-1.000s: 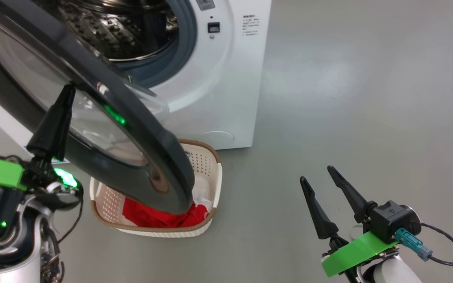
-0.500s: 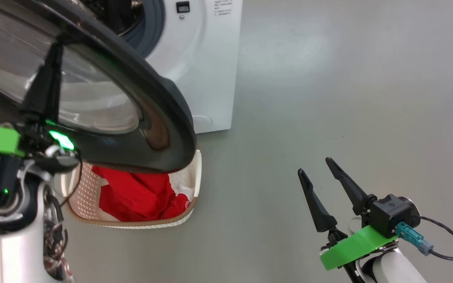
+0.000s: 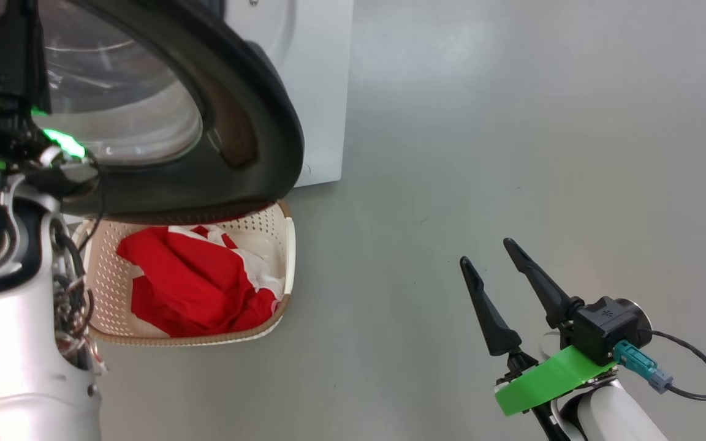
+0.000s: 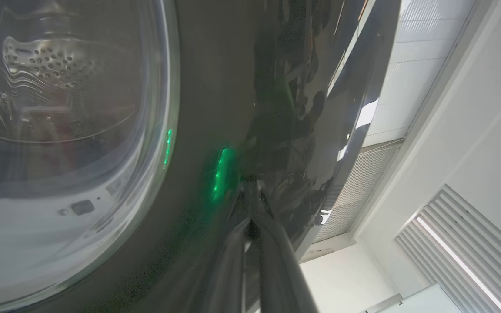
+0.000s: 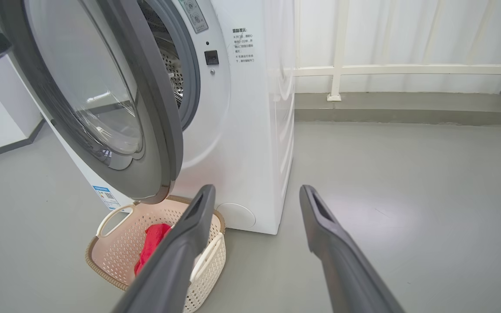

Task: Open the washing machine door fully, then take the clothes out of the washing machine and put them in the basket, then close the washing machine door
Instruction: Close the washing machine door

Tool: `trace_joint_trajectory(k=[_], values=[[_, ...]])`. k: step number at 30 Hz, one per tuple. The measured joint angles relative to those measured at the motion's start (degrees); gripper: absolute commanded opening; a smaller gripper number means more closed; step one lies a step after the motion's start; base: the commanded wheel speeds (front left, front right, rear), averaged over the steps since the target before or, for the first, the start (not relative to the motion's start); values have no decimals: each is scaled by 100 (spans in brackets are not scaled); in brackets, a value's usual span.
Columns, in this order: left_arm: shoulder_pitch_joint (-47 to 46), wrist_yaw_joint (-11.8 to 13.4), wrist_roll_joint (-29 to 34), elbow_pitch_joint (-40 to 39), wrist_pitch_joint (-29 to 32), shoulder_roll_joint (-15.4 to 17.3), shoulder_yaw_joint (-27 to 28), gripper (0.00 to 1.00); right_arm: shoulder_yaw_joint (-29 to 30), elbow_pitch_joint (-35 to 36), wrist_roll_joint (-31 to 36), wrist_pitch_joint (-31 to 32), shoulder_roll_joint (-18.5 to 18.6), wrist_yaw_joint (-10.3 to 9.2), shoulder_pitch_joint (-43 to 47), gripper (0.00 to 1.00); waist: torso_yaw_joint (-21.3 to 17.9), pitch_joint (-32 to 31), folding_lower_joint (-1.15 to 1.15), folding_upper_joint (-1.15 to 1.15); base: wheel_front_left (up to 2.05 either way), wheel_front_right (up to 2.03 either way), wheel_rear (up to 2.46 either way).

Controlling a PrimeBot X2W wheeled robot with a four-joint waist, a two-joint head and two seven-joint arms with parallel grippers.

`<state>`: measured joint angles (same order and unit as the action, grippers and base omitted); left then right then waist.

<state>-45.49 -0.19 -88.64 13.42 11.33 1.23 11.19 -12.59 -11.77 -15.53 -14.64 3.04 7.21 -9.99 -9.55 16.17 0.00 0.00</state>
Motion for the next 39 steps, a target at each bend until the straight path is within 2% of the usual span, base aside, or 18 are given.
trace_joint_trajectory(k=[17,26,27,28,29,30,39], values=[[-1005,-333,296,890,-144,157,-81,0,-120,31,101,0,1,0,-227,100,-101,418,0,0,0,0,0],[-1101,-445,304,1021,-101,155,-222,0,-99,22,101,0,1,0,-335,100,-92,446,0,0,0,0,0],[-1088,-446,304,1020,-101,153,-232,14,-89,18,102,0,1,0,-337,100,-82,420,0,0,0,0,0],[-1071,-447,304,1013,-100,152,-245,38,-75,15,102,0,1,0,-338,100,-69,393,0,0,0,0,0],[-1043,-458,304,992,-80,151,-275,38,-54,11,103,0,1,0,-339,100,-52,363,0,0,0,0,0],[-980,-506,303,959,-51,148,-320,100,-31,7,107,0,0,0,-340,100,-33,331,0,0,0,0,0],[153,-548,322,576,60,100,-571,100,96,-76,105,0,4,0,-311,100,235,-86,0,0,0,0,0]])
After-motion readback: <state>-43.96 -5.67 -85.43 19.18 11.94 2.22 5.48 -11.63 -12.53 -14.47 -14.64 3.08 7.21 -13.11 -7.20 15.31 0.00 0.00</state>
